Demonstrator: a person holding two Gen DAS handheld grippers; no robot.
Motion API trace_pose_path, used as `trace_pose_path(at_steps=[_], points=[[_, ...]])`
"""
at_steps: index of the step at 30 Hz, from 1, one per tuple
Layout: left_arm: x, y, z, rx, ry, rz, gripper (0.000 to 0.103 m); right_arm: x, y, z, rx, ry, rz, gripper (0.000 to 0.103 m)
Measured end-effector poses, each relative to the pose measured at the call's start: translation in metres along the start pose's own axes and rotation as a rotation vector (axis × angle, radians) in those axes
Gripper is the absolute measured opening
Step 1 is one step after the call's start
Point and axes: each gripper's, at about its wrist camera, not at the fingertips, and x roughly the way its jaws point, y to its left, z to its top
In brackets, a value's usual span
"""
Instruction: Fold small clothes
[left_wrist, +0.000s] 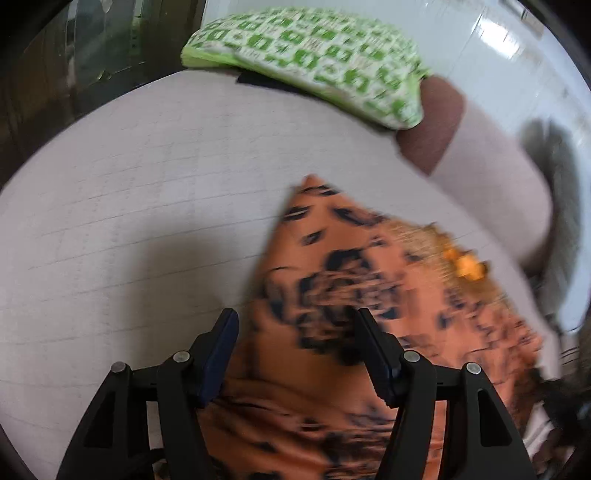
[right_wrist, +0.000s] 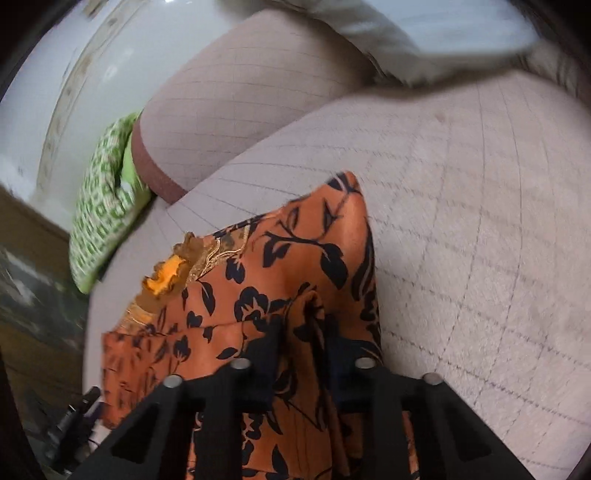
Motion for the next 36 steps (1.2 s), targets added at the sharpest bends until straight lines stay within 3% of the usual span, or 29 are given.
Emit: trace_pose_path(at_steps=[4,8,12,15,19,22,25,27,30,33,36], points=[[0.013,0.013,-0.003,-0.005,0.049,-0.009,0.066,-0.014,0.01,0.0,-0.041,-0.094,-0.039,0.011],[0.014,0.005,-0.004,0.057,0.044,0.06,0.066,0.013,0.004,-0.004,-0.07,-0.028,-0.175,0.012],[0.005,0.001,-0.003,0.063,0.027,0.066,0.066,0.002,0.003,0.001,-0.03,-0.024,-0.14,0.013],[-0.014,-0.013,-0.001,0.107,-0.052,0.05,0.066,-0.018,0.001,0.006,0.024,-0.085,-0.073,0.013],[-0.028,-0.038,-0.004,0.188,-0.12,0.003,0.069,-0.032,0.021,0.001,-0.065,-0.166,-0.094,0.013],[-0.015,-0.05,-0.007,0.224,-0.068,-0.016,0.073,-0.028,0.024,0.0,-0.095,-0.138,-0.135,0.013],[0.017,-0.045,-0.016,0.244,0.072,0.049,0.073,-0.008,-0.009,0.003,0.032,-0.022,-0.173,0.021],[0.015,-0.043,-0.019,0.254,0.057,0.05,0.073,-0.005,-0.033,0.006,0.143,-0.009,-0.114,0.032],[0.009,-0.045,-0.016,0.246,0.048,0.042,0.073,-0.026,-0.045,0.013,0.212,-0.086,-0.111,0.032],[-0.003,-0.041,-0.012,0.198,0.032,-0.001,0.073,-0.052,-0.036,0.015,0.168,-0.218,-0.058,0.032],[-0.015,-0.048,-0.013,0.224,-0.009,-0.035,0.073,-0.052,-0.008,0.011,0.057,-0.198,0.065,0.032]])
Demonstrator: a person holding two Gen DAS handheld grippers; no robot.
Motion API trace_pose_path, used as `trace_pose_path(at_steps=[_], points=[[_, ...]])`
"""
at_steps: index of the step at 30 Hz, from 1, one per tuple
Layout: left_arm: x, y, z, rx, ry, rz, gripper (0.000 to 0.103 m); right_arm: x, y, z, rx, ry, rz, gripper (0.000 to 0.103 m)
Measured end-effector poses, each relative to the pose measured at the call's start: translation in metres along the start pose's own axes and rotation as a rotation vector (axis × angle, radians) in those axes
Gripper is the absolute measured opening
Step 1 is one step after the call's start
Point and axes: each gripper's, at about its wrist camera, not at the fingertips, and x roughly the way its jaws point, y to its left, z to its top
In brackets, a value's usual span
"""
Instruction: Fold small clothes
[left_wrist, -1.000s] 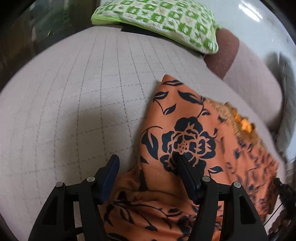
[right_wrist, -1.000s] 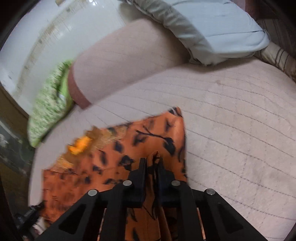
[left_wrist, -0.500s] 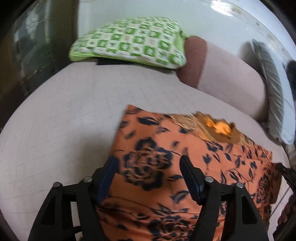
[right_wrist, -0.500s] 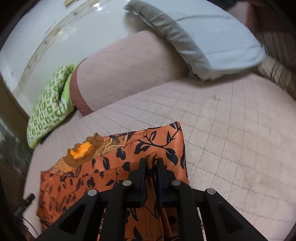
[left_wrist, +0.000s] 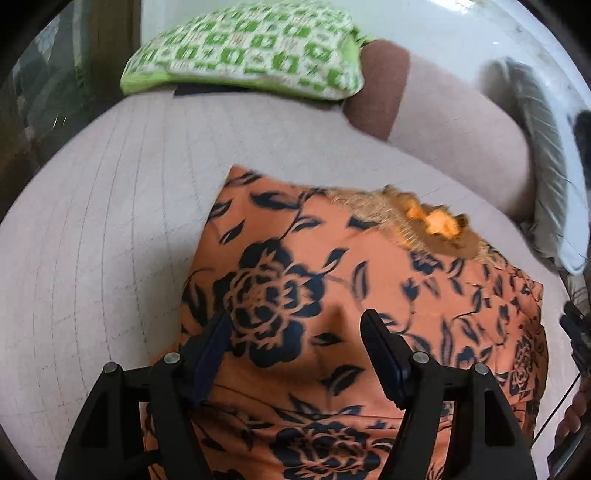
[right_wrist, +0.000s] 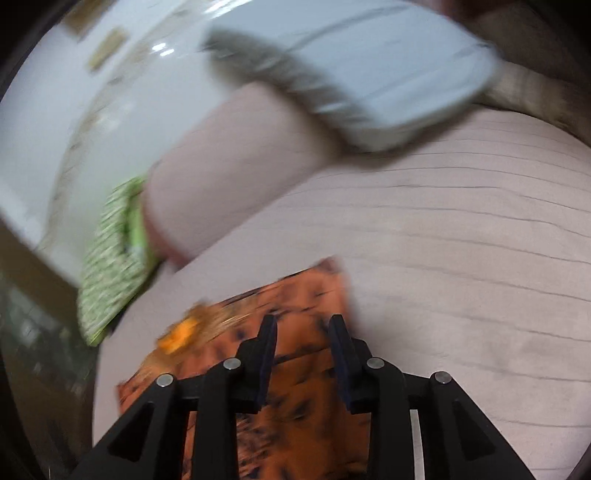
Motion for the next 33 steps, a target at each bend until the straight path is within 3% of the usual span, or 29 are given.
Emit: trace_pose_path(at_steps=[3,10,14,17,20,21,23,24,25,27,31,33], points=[[-0.006,-0.013,-0.001,0.057,-0.028,-0.013,0.073,0.01,0.032,-0.017,-0.12,0.053,0.06,0.032],[0.011,-0.038,-0.014,0.143,0.066,-0.004,0.075,0.035,0.085,-0.075,-0.334,0.221,0.136,0.032],[0.015,-0.041,-0.017,0.155,0.084,0.019,0.08,0.054,0.081,-0.101,-0.388,0.362,0.038,0.032],[0.019,-0.049,-0.022,0.186,0.083,0.031,0.095,0.053,0.078,-0.102,-0.397,0.376,0.048,0.032],[0.03,-0.072,-0.034,0.304,0.056,0.122,0.103,0.048,0.076,-0.104,-0.383,0.367,0.044,0.032],[0.029,-0.073,-0.036,0.302,0.033,0.136,0.103,0.046,0.076,-0.106,-0.383,0.361,0.038,0.032],[0.028,-0.068,-0.035,0.266,0.042,0.119,0.103,0.055,0.08,-0.105,-0.383,0.344,0.025,0.036],[0.029,-0.065,-0.034,0.248,0.053,0.105,0.103,0.054,0.081,-0.106,-0.383,0.339,0.027,0.043],[0.029,-0.063,-0.033,0.244,0.059,0.098,0.103,0.053,0.082,-0.107,-0.383,0.34,0.043,0.06],[0.028,-0.063,-0.033,0.248,0.065,0.101,0.103,0.054,0.09,-0.111,-0.41,0.362,0.111,0.081],[0.029,-0.062,-0.029,0.278,0.079,0.073,0.103,0.057,0.116,-0.132,-0.581,0.316,0.03,0.084],[0.028,-0.058,-0.019,0.307,0.105,0.042,0.103,0.053,0.115,-0.129,-0.551,0.298,0.042,0.083]])
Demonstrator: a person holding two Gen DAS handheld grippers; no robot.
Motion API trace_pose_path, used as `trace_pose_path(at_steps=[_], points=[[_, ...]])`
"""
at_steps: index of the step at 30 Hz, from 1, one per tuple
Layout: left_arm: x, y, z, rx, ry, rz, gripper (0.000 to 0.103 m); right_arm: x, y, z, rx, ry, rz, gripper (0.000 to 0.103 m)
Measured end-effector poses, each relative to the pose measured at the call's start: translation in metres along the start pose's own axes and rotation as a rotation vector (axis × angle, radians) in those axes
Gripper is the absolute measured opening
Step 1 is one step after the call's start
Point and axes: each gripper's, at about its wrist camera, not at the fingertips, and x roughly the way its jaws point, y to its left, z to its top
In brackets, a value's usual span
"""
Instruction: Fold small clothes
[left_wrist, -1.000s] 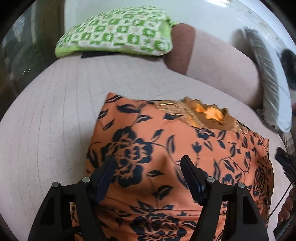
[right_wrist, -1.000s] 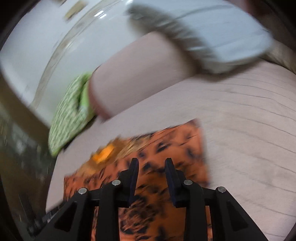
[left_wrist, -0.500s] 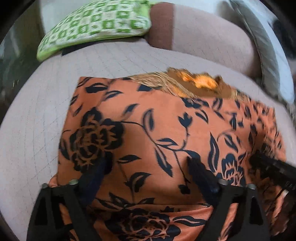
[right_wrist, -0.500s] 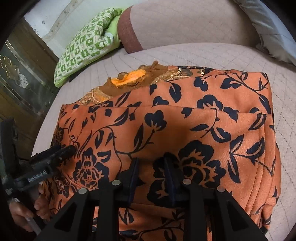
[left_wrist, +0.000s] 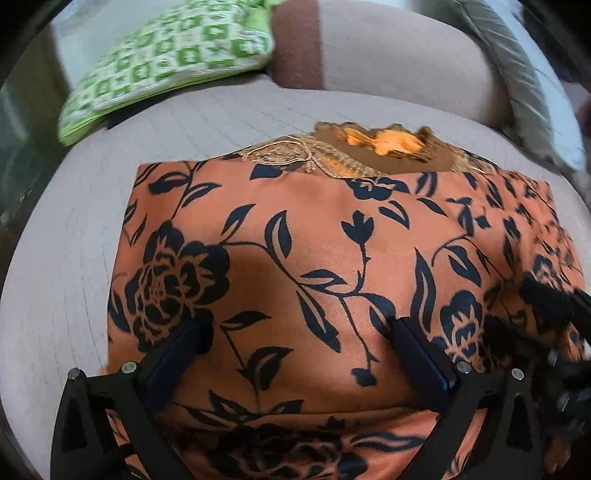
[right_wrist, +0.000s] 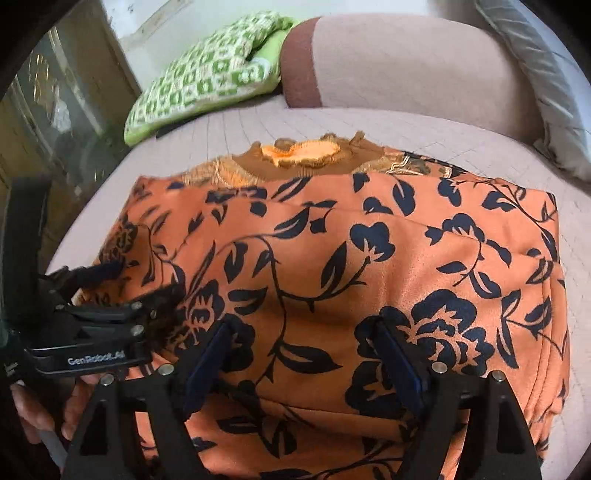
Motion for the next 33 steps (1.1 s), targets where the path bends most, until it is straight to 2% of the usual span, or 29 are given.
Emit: trace_pose_path(at_steps=[2,3,5,6,7,8,10,12,15,18,24,28,30,33], points=[[-0.01,0.016,0.002,-0.04,-0.038,0.059,0.103,-0.008,-0.015,0.004,0.077,-0.011,0.059,0.076],[-0.018,0.027,0.003,-0.066,-0.07,0.108,0.103,-0.015,-0.023,0.005,0.11,-0.026,0.056,0.074],[-0.024,0.041,0.004,-0.097,-0.092,0.136,0.103,-0.026,-0.03,0.008,0.129,-0.077,0.012,0.074],[-0.025,0.046,0.004,-0.108,-0.091,0.131,0.103,-0.035,-0.031,0.01,0.118,-0.112,-0.021,0.071],[-0.023,0.048,0.003,-0.111,-0.081,0.125,0.103,-0.041,-0.031,0.011,0.108,-0.13,-0.048,0.061],[-0.019,0.048,0.002,-0.107,-0.062,0.126,0.103,-0.043,-0.031,0.012,0.102,-0.135,-0.081,0.057],[0.001,0.044,0.0,-0.079,0.017,0.151,0.103,-0.035,-0.036,0.01,0.118,-0.086,-0.129,0.049],[0.005,0.046,-0.002,-0.112,0.021,0.128,0.103,-0.014,-0.045,0.004,0.132,0.004,-0.165,0.045],[0.005,0.051,0.001,-0.134,0.044,0.105,0.103,-0.014,-0.036,0.006,0.047,-0.01,-0.218,0.044],[0.002,0.052,0.003,-0.141,0.037,0.104,0.103,-0.019,-0.042,0.008,0.091,-0.011,-0.181,0.044],[-0.024,0.041,-0.005,-0.069,-0.026,0.101,0.103,-0.05,-0.05,0.003,0.145,-0.059,-0.06,0.046],[-0.058,0.053,-0.033,-0.07,-0.055,0.112,0.103,-0.084,-0.037,-0.006,0.133,-0.112,-0.036,0.056],[-0.073,0.067,-0.049,-0.092,-0.057,0.134,0.103,-0.101,-0.035,-0.016,0.142,-0.127,-0.04,0.057],[-0.096,0.089,-0.079,-0.129,-0.059,0.147,0.103,-0.132,-0.049,-0.046,0.221,-0.148,-0.024,0.06]])
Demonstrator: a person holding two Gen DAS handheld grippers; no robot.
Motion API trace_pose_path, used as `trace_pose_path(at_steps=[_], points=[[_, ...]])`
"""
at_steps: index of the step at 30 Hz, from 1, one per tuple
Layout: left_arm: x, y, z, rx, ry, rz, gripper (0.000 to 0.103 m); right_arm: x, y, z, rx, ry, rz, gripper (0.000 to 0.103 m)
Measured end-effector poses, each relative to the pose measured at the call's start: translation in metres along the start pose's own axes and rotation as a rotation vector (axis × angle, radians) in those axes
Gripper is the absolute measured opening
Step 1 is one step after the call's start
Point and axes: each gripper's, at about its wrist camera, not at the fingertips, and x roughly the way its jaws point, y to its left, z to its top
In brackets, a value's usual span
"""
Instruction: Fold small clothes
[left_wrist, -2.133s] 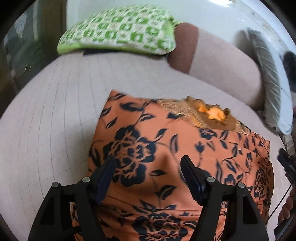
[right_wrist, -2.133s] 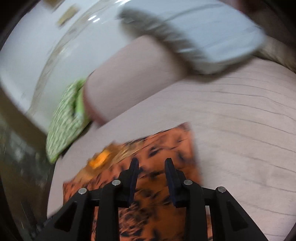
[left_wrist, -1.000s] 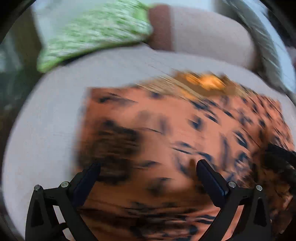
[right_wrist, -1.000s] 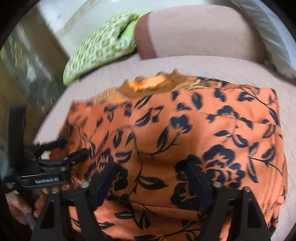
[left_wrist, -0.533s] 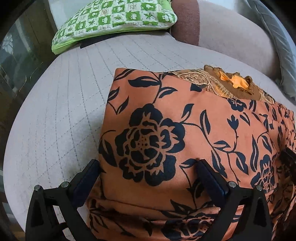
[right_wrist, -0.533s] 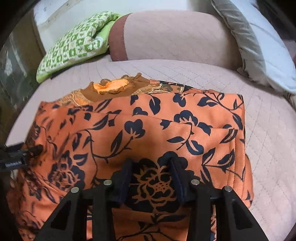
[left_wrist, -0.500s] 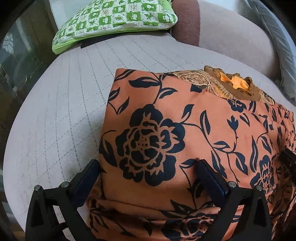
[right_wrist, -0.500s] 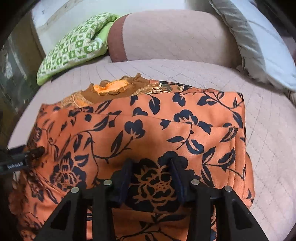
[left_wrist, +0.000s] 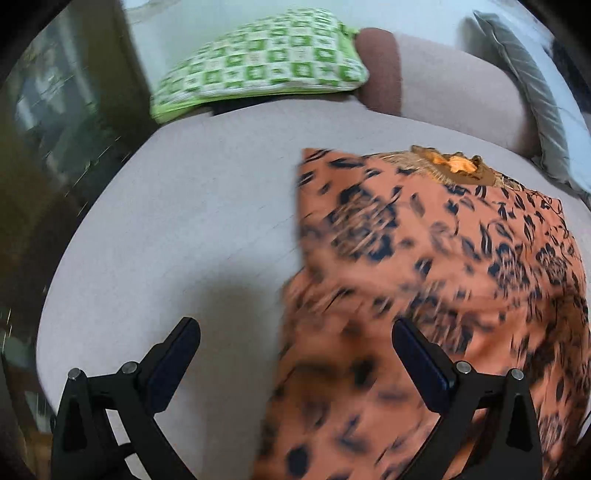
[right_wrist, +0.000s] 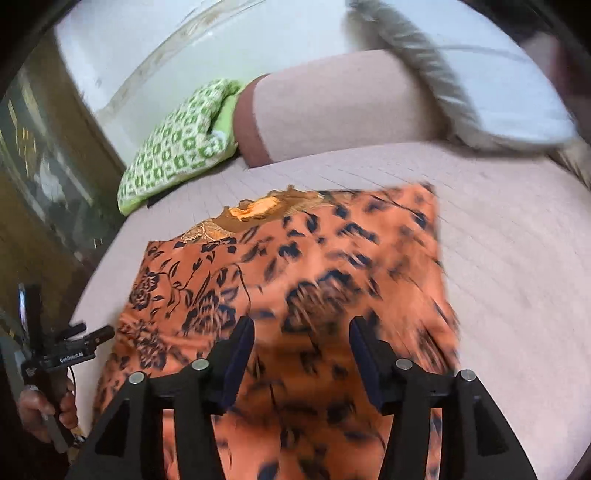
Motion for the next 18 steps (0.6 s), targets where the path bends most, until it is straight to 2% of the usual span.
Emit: trace_pose_path(at_steps=[3,8,12,18], points=[[-0.02,0.032,-0.037,-0.04,0.029,-0.022,0.103,-0.03,-0.032,-0.028,0.107,-0.006,0.006,0.062],[-0.047,0.064,-0.081,-0.067,0.059,0.024,0.103,-0.066,-0.065,-0.072,0.194,0.022,-0.016,0.062],[-0.068,0.078,-0.105,-0.09,0.067,0.011,0.103,-0.077,-0.067,-0.095,0.202,0.053,-0.003,0.062],[-0.084,0.071,-0.119,-0.056,0.078,0.007,0.103,-0.088,-0.047,-0.111,0.168,0.074,0.045,0.062]])
